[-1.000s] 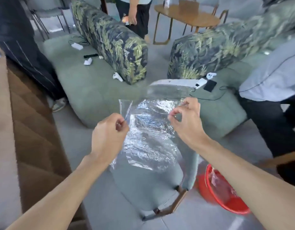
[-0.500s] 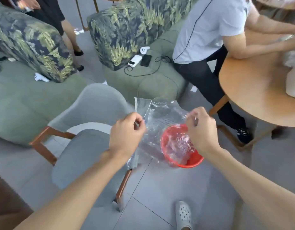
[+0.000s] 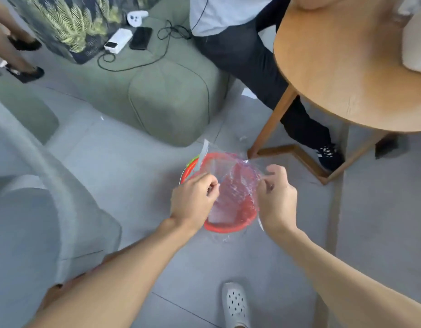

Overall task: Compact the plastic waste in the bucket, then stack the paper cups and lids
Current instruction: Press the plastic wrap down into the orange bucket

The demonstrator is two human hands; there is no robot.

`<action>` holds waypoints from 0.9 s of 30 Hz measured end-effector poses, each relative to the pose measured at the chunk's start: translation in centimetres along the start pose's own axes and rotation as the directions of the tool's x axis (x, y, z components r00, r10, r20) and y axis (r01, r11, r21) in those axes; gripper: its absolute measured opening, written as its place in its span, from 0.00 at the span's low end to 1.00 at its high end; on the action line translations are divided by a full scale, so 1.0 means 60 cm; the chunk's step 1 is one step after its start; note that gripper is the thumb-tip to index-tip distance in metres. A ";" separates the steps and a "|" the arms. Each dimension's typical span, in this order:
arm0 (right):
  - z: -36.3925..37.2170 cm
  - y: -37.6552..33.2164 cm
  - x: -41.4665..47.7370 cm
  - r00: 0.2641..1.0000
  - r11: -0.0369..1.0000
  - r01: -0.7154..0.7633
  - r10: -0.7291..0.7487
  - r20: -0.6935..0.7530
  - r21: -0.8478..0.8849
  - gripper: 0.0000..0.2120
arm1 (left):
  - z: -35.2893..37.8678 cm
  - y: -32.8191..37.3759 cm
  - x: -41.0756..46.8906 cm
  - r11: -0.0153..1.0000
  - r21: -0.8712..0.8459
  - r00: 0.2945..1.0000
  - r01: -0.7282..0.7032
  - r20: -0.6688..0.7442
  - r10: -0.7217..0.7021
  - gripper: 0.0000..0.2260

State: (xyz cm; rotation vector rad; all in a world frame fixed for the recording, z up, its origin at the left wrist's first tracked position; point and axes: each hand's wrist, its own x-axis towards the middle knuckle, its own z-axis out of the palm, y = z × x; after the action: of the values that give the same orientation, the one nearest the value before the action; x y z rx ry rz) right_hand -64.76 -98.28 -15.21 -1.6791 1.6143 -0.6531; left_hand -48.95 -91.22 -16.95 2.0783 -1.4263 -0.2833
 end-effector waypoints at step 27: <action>0.405 0.438 0.217 0.779 0.973 0.004 0.142 0.611 -0.232 0.33 | 0.473 -0.314 0.054 0.974 0.146 0.763 0.172 0.606 -0.225 0.20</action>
State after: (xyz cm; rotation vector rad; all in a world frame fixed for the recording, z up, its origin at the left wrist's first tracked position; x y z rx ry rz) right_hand -61.51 -106.88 -52.17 -1.7309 1.2712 0.1472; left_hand -46.83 -99.46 -50.09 2.3228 -1.5814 -1.1080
